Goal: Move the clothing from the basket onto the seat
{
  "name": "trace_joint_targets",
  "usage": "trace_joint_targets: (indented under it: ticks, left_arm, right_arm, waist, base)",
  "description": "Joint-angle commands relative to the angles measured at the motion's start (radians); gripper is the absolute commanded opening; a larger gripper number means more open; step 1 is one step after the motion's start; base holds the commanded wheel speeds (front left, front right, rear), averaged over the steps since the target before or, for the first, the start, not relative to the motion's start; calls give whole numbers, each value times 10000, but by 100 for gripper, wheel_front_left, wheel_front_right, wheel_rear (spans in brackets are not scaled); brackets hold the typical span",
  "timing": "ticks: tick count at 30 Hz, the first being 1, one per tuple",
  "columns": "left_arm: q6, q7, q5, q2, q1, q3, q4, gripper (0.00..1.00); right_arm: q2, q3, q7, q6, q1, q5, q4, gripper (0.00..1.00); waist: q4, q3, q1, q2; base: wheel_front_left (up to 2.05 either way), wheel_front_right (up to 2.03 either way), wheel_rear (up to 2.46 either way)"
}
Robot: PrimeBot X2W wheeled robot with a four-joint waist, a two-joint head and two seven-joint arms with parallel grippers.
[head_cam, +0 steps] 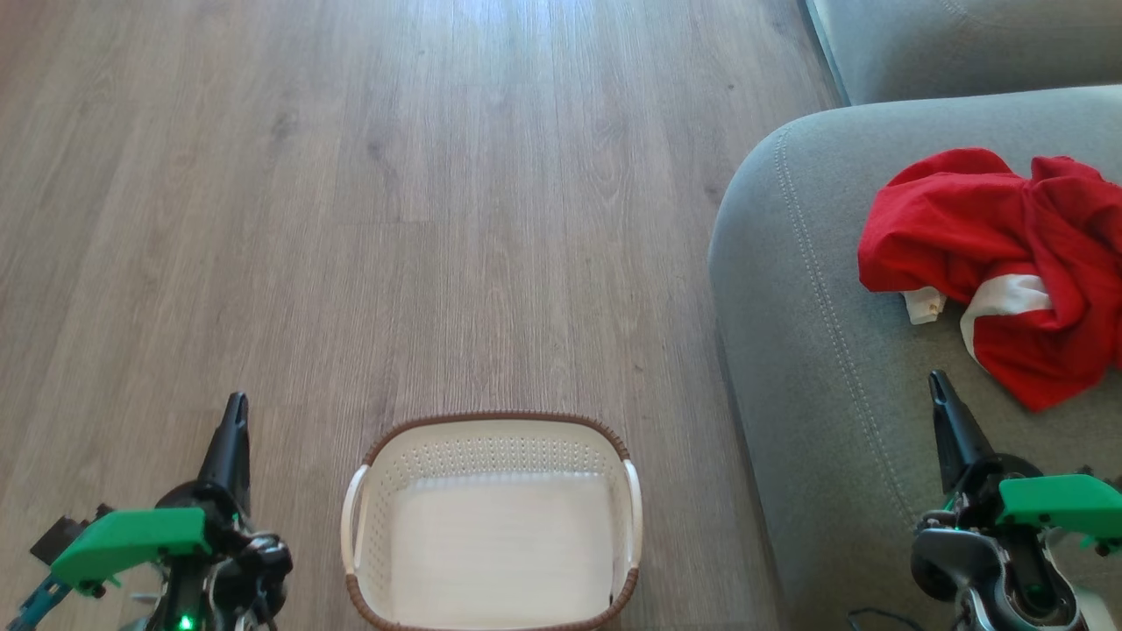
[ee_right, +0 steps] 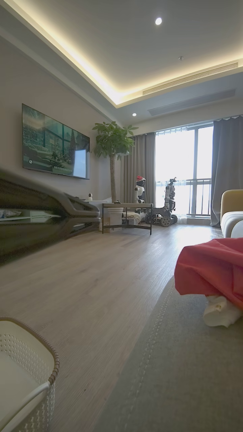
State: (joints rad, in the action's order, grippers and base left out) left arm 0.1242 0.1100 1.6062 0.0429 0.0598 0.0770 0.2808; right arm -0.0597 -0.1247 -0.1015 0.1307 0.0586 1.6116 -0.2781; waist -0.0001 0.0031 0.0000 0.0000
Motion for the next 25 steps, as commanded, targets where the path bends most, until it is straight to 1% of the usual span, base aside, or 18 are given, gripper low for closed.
trace_joint_targets:
  ticks: [1, 25]
  left_arm:
    - [65, 34, 22, 74, 484, 370, -354, 0]
    - [65, 34, 23, 74, 483, 369, -355, 0]
  right_arm:
    - [46, 169, -69, 0, 487, 19, 337, 0]
    - [62, 146, -87, 0, 489, 1, 336, 0]
  waist:
    - [1, 0, 0, 0]
    - [1, 0, 0, 0]
  base:
    - [0, 0, 0]
    - [0, 0, 0]
